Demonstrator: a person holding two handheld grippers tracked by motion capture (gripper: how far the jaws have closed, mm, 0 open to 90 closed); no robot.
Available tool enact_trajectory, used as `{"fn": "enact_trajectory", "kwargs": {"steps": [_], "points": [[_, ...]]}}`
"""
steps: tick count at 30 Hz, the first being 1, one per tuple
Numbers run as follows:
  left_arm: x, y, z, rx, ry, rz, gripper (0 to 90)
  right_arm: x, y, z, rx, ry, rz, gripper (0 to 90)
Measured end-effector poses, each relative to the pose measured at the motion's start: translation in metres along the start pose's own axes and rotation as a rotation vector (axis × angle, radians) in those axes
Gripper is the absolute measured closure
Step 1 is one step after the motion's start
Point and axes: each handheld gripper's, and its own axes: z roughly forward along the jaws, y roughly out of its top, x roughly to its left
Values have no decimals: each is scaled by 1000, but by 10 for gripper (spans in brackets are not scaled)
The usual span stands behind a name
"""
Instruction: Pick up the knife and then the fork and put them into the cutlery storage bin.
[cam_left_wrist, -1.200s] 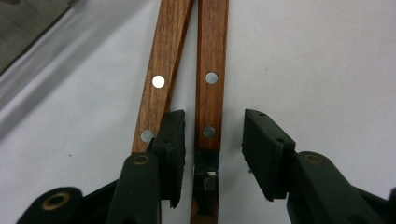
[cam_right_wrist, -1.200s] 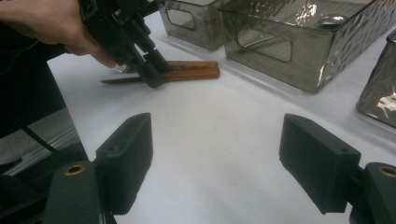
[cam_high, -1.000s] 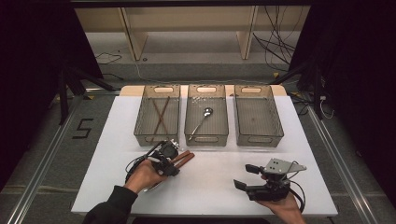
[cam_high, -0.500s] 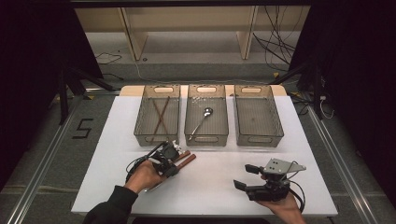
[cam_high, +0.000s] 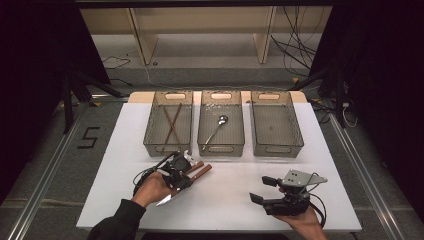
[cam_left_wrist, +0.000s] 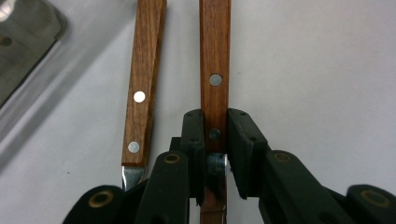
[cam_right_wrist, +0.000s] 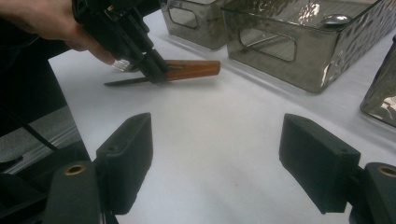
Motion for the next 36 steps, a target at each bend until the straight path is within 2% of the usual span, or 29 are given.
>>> {"fn": "enact_trajectory", "kwargs": {"steps": [5,11,17,22,27,31,34,36], "points": [[-2,1,-4,-17,-4,18,768,0,0,0,1,1,-1,266],[-3,0,-4,-31,-6,17,768,0,0,0,-1,0,-2,266],[-5,0,-3,-10,-6,34,768,1,0,0,-2,2,-4,266],[-6,0,-4,-16,-11,33,768,4,4,2,-4,6,-17,266],[-11,3,-8,-17,-24,55,768,15,14,10,-11,-8,-116,265],[-15,3,-9,-25,-29,64,768,27,22,20,-3,-27,-222,264],[-16,4,-11,-31,-37,66,768,35,28,29,7,-25,-273,261],[-18,4,-11,-34,-37,70,768,42,30,37,23,-49,-341,259]]}}
